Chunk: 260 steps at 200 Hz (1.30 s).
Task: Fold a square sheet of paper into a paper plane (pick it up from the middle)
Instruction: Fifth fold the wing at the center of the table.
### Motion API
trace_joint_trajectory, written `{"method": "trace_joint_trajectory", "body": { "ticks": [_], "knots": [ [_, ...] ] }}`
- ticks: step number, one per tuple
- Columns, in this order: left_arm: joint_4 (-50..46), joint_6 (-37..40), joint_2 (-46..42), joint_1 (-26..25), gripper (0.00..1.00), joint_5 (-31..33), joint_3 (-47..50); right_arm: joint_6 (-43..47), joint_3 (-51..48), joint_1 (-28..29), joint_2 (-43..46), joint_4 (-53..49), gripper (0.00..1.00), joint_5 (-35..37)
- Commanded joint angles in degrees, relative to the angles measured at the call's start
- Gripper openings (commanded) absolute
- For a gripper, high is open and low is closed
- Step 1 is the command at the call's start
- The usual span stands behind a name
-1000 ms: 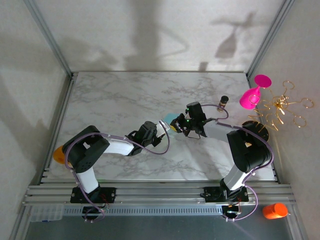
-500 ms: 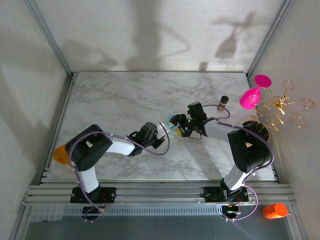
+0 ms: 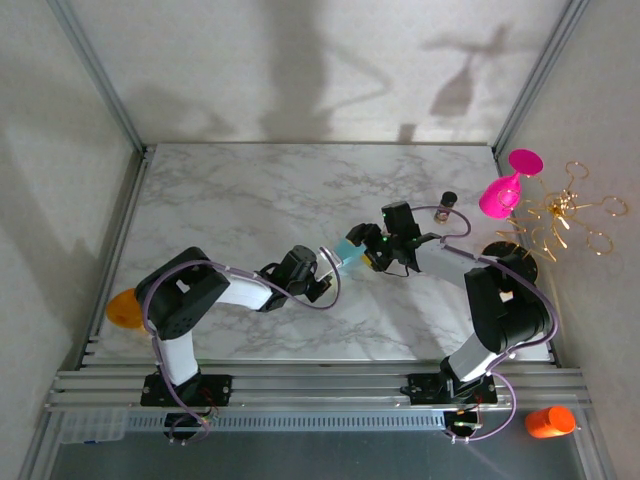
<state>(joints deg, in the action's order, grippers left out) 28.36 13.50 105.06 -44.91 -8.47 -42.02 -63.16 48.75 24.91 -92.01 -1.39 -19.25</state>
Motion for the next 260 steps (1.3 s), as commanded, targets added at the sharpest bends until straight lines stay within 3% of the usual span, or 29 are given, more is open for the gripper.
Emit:
{"method": "trace_joint_trajectory", "body": {
  "ticks": [1,87,195,231,260],
  "knots": [
    [-2.0,-2.5,1.2,0.7,0.05,-3.3,-1.3,1.1,0.9,-0.4,2.2,-2.0,0.68,1.8],
    [-7.2,-9.7,2.9,4.6,0.06,-13.2,-4.3,1.5,0.8,-1.0,3.1,-2.9,0.68,3.2],
    [-17.6,-21.4,4.5,7.7,0.00,-18.5,-11.7,3.7,-0.8,-1.5,4.6,-2.9,0.68,5.6],
    [-17.9,-27.2,4.6,8.4,0.00,-20.6,-12.3,9.2,-4.4,-2.0,6.3,2.8,0.68,5.7],
    [-15.5,-32.9,4.9,9.0,0.00,-23.6,-11.6,13.2,-9.5,-3.2,7.5,12.7,0.65,1.4]
  ]
}}
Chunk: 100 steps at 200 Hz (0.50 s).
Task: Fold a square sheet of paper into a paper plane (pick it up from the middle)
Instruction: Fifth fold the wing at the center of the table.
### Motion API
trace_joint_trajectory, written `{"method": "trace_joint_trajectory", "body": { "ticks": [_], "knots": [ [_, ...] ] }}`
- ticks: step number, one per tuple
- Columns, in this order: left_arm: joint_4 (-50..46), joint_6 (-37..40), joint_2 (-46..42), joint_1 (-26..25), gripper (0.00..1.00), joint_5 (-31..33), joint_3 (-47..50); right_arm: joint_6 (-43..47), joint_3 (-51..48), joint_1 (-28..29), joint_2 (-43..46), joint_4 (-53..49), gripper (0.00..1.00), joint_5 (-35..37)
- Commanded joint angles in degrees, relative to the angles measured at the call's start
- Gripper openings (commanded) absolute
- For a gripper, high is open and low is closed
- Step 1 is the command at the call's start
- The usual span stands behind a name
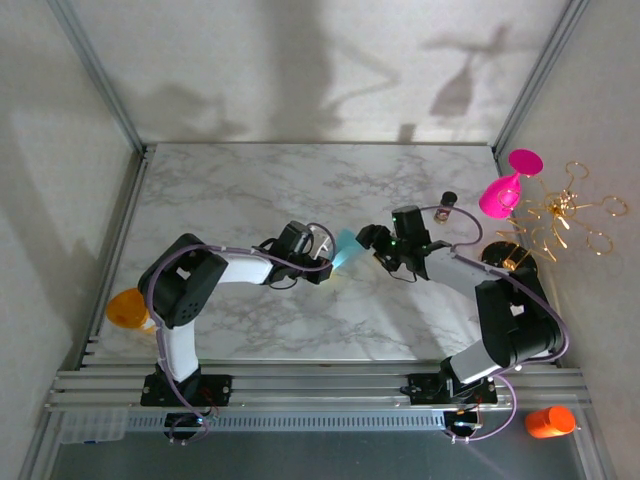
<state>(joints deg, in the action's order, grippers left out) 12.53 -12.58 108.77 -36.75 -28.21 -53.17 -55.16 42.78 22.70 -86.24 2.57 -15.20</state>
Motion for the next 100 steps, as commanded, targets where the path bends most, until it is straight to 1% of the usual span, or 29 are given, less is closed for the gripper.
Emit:
{"method": "trace_joint_trajectory", "body": {
  "ticks": [1,21,43,68,100],
  "knots": [
    [0.4,-7.1,1.2,0.9,0.00,-3.9,-0.4,5.3,-3.7,-1.1,1.7,9.1,0.65,-2.9],
    [2.0,-11.5,1.8,1.2,0.00,-6.8,-0.2,7.5,-5.8,-1.2,1.7,15.0,0.62,-6.2],
    [4.7,-16.2,2.1,1.6,0.00,-8.1,0.7,10.1,-7.2,-1.3,1.0,19.4,0.59,-9.7],
    [8.6,-20.9,2.1,2.1,0.00,-7.8,2.6,12.8,-8.0,-1.3,-0.9,23.7,0.54,-13.6],
    [13.4,-25.2,1.6,2.5,0.00,-7.1,5.4,14.2,-8.2,-1.3,-4.9,27.2,0.43,-17.7]
  ]
}}
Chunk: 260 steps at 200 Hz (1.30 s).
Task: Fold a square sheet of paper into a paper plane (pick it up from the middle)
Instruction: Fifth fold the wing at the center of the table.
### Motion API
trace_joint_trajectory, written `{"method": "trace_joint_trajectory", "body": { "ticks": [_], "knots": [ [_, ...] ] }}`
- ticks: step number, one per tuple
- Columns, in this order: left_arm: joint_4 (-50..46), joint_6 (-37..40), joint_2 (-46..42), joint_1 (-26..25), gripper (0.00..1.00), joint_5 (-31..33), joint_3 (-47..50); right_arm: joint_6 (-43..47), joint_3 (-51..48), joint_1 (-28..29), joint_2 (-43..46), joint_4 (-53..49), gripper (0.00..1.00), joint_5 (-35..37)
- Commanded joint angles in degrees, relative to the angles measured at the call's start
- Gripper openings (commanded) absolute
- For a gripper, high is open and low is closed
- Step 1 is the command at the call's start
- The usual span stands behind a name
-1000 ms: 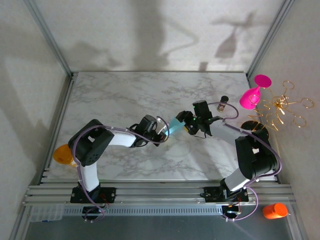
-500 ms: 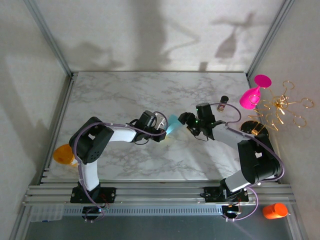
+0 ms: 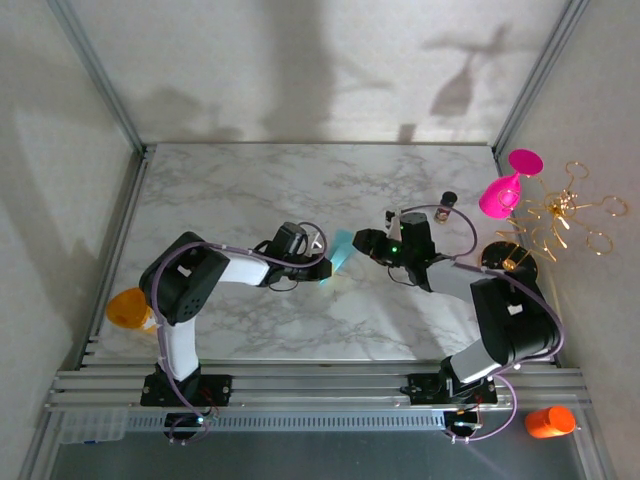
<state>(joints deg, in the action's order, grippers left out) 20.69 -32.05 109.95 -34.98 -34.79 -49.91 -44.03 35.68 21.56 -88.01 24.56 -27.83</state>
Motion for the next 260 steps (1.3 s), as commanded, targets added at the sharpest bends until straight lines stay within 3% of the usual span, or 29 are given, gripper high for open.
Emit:
{"method": "trace_joint_trajectory", "body": {
  "ticks": [1,41,108,260],
  "knots": [
    [5.3,-5.9,0.4,0.7,0.00,-0.6,2.2,3.0,-1.1,-0.2,-3.3,5.3,0.42,-5.3],
    [7.1,-7.5,0.6,0.9,0.00,-0.1,3.5,3.5,0.9,0.2,-8.9,7.0,0.32,-9.5],
    [6.5,-7.4,1.4,1.0,0.00,0.6,4.0,5.8,6.7,2.8,-15.6,3.7,0.25,-11.2],
    [4.7,-7.8,2.8,1.0,0.05,0.9,4.3,7.2,11.4,4.3,-20.5,-1.8,0.23,-8.4]
  ]
}}
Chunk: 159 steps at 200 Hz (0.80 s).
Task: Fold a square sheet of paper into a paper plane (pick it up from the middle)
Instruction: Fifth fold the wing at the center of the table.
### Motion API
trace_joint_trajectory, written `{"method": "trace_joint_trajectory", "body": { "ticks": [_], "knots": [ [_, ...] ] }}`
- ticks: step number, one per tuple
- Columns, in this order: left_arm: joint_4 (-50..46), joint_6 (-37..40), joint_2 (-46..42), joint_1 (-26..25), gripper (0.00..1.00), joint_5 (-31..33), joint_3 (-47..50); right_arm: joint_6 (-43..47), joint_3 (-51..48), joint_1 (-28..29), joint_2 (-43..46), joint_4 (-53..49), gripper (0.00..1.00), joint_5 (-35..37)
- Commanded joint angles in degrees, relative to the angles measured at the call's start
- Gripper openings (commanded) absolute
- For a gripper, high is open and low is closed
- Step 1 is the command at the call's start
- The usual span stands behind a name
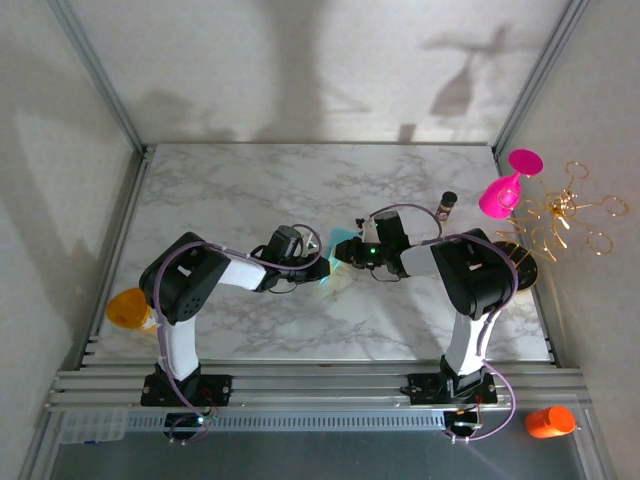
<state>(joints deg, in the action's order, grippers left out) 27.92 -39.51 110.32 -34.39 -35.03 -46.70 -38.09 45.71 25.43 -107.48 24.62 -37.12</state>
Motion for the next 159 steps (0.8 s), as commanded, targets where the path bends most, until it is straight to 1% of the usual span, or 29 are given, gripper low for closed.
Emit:
{"method": "trace_joint_trajectory", "body": {
  "ticks": [1,104,159],
  "knots": [
    [-2.5,-0.3,2.4,0.4,0.06,1.1,1.1,1.3,1.4,0.5,-1.1,-1.9,0.23,1.0],
    [-4.4,0.3,2.6,0.2,0.10,1.7,0.9,1.9,2.5,0.6,-2.5,-5.5,0.23,3.0],
    [-5.6,0.6,2.2,0.1,0.12,1.8,0.8,2.0,2.7,0.6,-3.1,-5.8,0.23,3.0]
  ]
}}
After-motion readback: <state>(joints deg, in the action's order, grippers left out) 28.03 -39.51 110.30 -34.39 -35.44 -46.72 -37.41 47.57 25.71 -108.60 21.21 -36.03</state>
